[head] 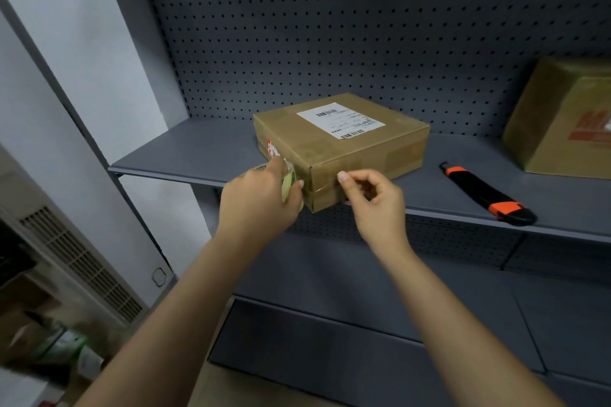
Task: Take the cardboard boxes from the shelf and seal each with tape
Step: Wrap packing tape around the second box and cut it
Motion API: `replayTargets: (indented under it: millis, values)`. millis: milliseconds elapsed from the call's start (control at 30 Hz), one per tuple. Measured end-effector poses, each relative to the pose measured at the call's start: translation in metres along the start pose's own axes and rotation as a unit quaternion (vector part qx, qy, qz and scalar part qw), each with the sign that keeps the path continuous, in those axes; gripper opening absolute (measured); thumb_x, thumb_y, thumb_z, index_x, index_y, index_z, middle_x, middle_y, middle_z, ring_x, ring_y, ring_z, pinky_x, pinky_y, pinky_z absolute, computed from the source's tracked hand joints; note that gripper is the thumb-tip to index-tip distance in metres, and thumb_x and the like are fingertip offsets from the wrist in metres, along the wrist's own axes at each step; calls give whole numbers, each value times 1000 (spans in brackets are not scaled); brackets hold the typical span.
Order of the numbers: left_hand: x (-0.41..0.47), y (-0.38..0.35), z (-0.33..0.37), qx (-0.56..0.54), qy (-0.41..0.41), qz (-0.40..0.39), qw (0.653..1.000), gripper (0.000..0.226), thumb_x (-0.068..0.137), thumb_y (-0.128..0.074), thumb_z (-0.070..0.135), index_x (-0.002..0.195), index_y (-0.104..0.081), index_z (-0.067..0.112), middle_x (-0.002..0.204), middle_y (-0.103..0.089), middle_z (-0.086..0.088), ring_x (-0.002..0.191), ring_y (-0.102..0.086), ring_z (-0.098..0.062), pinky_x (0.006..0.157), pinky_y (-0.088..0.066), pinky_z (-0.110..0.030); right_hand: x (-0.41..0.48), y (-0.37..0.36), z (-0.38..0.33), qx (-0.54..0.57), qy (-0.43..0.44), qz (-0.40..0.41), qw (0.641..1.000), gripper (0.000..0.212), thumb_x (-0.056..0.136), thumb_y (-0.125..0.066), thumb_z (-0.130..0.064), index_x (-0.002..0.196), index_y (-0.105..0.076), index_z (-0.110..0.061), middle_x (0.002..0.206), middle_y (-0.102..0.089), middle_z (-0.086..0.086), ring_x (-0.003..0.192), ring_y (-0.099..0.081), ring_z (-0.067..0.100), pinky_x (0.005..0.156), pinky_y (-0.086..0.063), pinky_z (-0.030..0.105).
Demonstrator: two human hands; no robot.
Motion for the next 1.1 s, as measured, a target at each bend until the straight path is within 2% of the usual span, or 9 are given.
replayTargets:
  millis: [67,167,333,467,633,800,900,1000,1100]
  values:
    - [1,-1,-2,7,8,-7,1000,29,95,-55,41,93,-49,12,70,-48,0,61,-45,-28,54,-27,-31,2,-2,1,-6,4,-4,1000,11,89,-71,-24,86,-73,-13,79,-66,10,70,-54,13,65,-47,20]
    - [2,-2,-4,-1,11,-9,1000,31,94,-56,40,95,-54,9,69,-51,-2,63,-54,-33,53,-27,-30,3,-2,0,-17,13,0,1000,10,88,-73,-24,85,-73,-14,77,-65,5,69,-53,10,65,-44,18]
    - [3,-4,-6,-11,9,-6,1000,30,94,-56,40,93,-53,10,68,-49,0,58,-44,-27,53,-30,-30,5,3,-13,-76,70,38,994,10,82,-78,-24,81,-77,-14,74,-64,-3,68,-57,7,65,-42,10]
    - [3,-5,-7,-16,1,5,1000,30,93,-59,39,91,-52,10,67,-48,0,57,-44,-27,52,-29,-29,3,2,-19,-134,113,64,982,13,80,-81,-30,77,-78,-17,71,-61,-5,65,-57,7,63,-44,14]
    - [8,-5,-15,-2,7,7,1000,29,94,-58,39,90,-51,10,66,-47,-1,57,-43,-27,52,-26,-29,6,14,-5,-159,59,157,973,37,71,-85,-37,66,-57,-14,76,-56,3,66,-47,1,64,-36,8]
    - [12,-7,-22,-4,11,-7,1000,30,95,-54,43,91,-47,14,69,-48,2,59,-42,-24,54,-31,-30,6,3,-18,-150,138,80,976,23,82,-79,-25,83,-61,-11,92,-51,-1,81,-48,1,76,-37,7]
    - [13,-7,-24,-7,5,-5,1000,31,95,-54,44,88,-42,17,70,-47,2,60,-43,-24,55,-32,-30,9,-13,-38,-156,222,31,962,13,87,-73,-17,95,-67,-9,103,-57,2,99,-53,14,90,-39,16]
    - [14,-7,-26,-12,-6,8,1000,31,95,-56,43,86,-41,16,67,-48,1,58,-45,-27,53,-31,-30,13,-34,-47,-181,278,-62,941,24,94,-64,-15,116,-67,-8,120,-64,3,117,-54,17,104,-40,29]
    - [13,-9,-26,-33,-49,47,997,31,91,-65,36,81,-49,11,59,-53,-4,50,-54,-32,50,-28,-28,17,-56,-43,-229,277,-155,920,37,101,-51,-24,136,-56,-12,139,-57,0,136,-43,15,118,-25,32]
Point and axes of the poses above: each hand's wrist, its own x-axis towards the middle knuckle, its own y-axis out of the back of the hand, z = x × y, the point moved 6 cm from there along x, towards the middle knuckle
